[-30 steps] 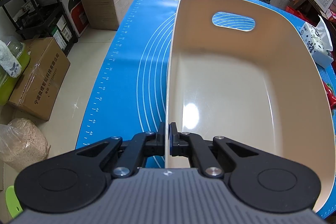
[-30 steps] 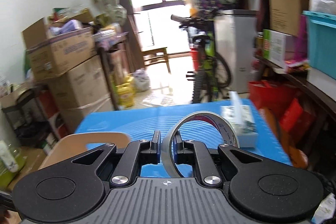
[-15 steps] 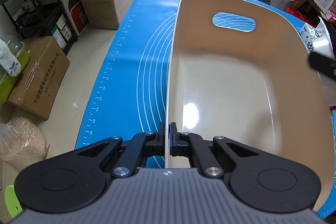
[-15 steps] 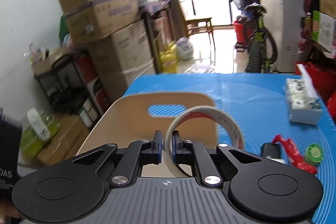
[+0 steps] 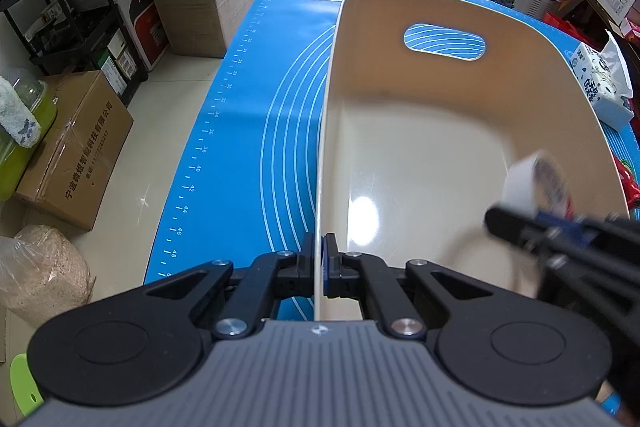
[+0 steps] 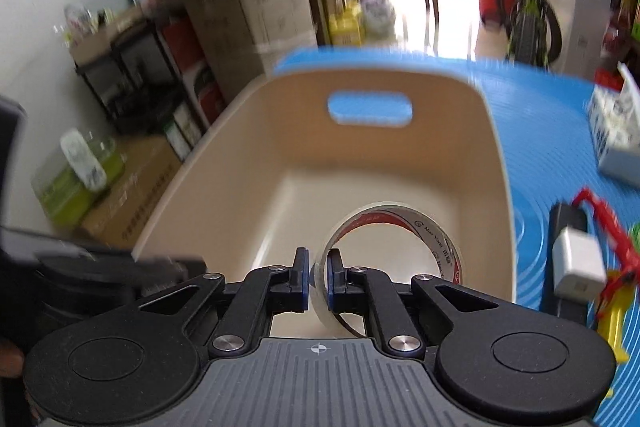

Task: Organize rigid objects
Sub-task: 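Carry the tape roll over the bin and release it inside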

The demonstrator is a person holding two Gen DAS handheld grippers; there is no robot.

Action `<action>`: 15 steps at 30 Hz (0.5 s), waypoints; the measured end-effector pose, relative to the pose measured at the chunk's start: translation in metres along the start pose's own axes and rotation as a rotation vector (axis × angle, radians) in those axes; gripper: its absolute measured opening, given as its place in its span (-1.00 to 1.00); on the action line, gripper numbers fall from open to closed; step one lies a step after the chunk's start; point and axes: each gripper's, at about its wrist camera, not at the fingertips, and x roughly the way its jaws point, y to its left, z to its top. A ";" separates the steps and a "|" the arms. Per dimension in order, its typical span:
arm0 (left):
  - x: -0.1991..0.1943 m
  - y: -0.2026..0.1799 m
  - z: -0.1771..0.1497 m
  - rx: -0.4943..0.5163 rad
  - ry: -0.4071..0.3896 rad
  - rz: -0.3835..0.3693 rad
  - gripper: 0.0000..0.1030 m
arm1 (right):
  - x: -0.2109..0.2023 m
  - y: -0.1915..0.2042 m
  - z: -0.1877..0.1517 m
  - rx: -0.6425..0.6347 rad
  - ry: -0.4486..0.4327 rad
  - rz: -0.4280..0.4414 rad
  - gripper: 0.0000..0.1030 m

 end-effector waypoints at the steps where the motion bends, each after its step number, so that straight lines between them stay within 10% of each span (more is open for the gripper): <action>1: 0.000 0.000 0.000 0.001 0.000 0.001 -0.92 | 0.003 -0.001 -0.002 0.005 0.023 -0.005 -0.62; 8: 0.000 0.000 0.000 0.003 0.000 0.004 -0.92 | 0.012 -0.011 -0.012 0.041 0.076 -0.027 -0.40; 15: 0.000 0.000 0.000 0.004 0.000 0.002 -0.92 | -0.016 -0.014 -0.005 0.053 0.003 -0.003 0.25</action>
